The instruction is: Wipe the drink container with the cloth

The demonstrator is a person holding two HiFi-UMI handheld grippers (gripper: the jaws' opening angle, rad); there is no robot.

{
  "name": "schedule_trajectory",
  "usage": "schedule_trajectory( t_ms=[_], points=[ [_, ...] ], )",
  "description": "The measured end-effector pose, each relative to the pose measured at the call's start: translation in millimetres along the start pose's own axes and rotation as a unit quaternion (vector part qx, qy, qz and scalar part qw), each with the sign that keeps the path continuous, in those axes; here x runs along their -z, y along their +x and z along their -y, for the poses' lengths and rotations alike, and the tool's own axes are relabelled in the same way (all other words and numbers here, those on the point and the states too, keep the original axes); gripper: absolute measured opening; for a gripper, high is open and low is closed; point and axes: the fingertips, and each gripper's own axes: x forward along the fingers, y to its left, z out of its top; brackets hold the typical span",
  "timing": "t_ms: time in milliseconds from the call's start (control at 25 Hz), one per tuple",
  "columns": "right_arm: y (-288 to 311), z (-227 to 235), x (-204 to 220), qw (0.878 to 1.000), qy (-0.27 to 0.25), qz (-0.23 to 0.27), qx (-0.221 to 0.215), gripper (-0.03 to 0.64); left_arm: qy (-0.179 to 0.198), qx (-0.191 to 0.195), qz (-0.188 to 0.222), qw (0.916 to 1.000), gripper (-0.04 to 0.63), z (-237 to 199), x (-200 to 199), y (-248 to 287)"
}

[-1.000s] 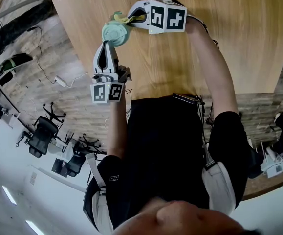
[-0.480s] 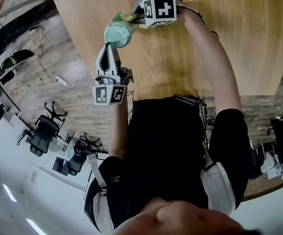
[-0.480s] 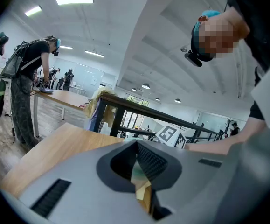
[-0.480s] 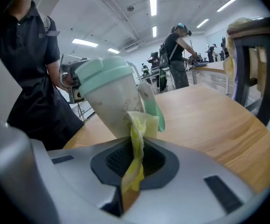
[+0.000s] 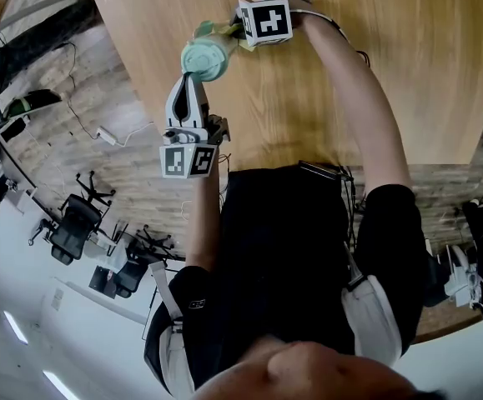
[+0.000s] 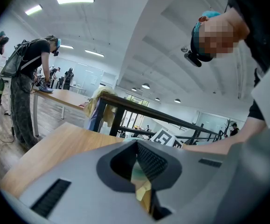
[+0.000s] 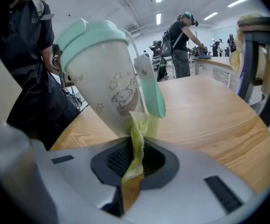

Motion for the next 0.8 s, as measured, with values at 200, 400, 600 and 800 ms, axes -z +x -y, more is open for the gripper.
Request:
schedule_trajectory(
  t_ms=[200,400,600,800],
  points=[
    [-29.9,-4.5,-30.2,0.998,-0.014,0.055,0.041,0.043,-0.005,0.005,-0.004,1.0,0.023,0.1,-0.2,1.7],
    [-43.0,-13.2,-39.9,0.988,-0.005,0.105,0.112,0.043,0.003,0.024,-0.03,0.9993,0.023,-0.2,6.1,6.2],
    [-56.8,-28.1,-43.5,0.964,0.049,0.16,0.204,0.043,0.012,0.047,-0.049,0.9976,0.023,1.8,8.5,9.2],
    [-65.2,-50.3,-49.0,0.921,0.108,0.209,0.311,0.043,0.025,0.105,-0.086,0.9905,0.023,5.1,10.7,11.8]
  ],
)
